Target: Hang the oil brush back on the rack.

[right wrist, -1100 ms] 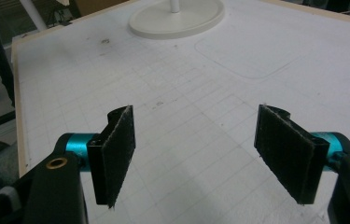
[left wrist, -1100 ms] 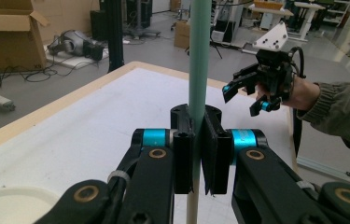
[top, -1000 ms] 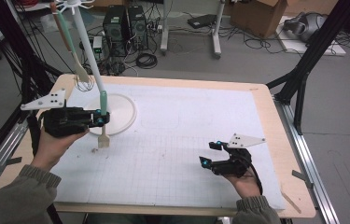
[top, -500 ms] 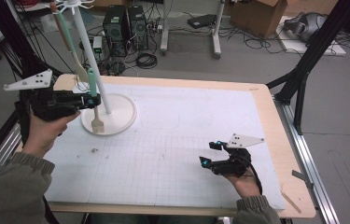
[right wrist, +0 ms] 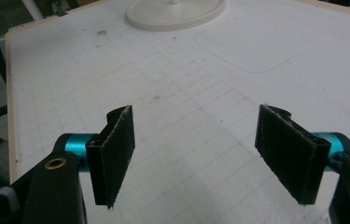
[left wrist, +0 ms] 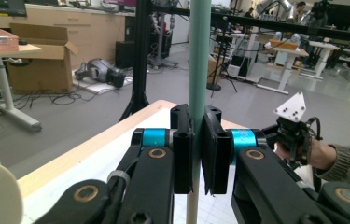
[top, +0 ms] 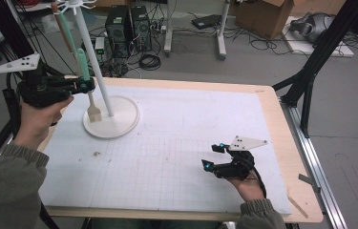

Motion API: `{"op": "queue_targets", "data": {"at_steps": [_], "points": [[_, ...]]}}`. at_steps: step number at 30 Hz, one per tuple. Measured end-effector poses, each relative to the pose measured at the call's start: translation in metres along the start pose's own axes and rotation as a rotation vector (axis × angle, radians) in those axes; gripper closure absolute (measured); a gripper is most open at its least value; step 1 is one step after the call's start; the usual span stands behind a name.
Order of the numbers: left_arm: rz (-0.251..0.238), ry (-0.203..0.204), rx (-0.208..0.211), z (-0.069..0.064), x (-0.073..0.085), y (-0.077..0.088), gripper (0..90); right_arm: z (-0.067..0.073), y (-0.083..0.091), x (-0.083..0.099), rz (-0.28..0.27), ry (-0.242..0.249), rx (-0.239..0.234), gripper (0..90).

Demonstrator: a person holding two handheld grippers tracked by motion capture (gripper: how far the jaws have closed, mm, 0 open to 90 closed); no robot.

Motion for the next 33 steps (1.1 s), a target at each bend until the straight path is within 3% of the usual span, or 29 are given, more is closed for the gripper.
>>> {"op": "queue_targets", "data": {"at_steps": [21, 33], "points": [[-0.030, -0.007, -0.042, 0.010, -0.032, 0.003, 83.6, -0.001, -0.002, -0.003, -0.006, 0.010, -0.010, 27.9], [-0.037, 0.010, -0.062, 0.019, -0.043, 0.005, 83.6, 0.002, -0.002, -0.003, -0.002, 0.013, -0.006, 27.9]]}}
Point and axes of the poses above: each handheld gripper's, and its own axes: y roughly backward along the jaws, x roughly out of its underside, z roughly to its left, the point moved 2 cm from there along -y, roughly forward along the jaws, and after that the axes turned 6 degrees about y, right-handed, at the moved point
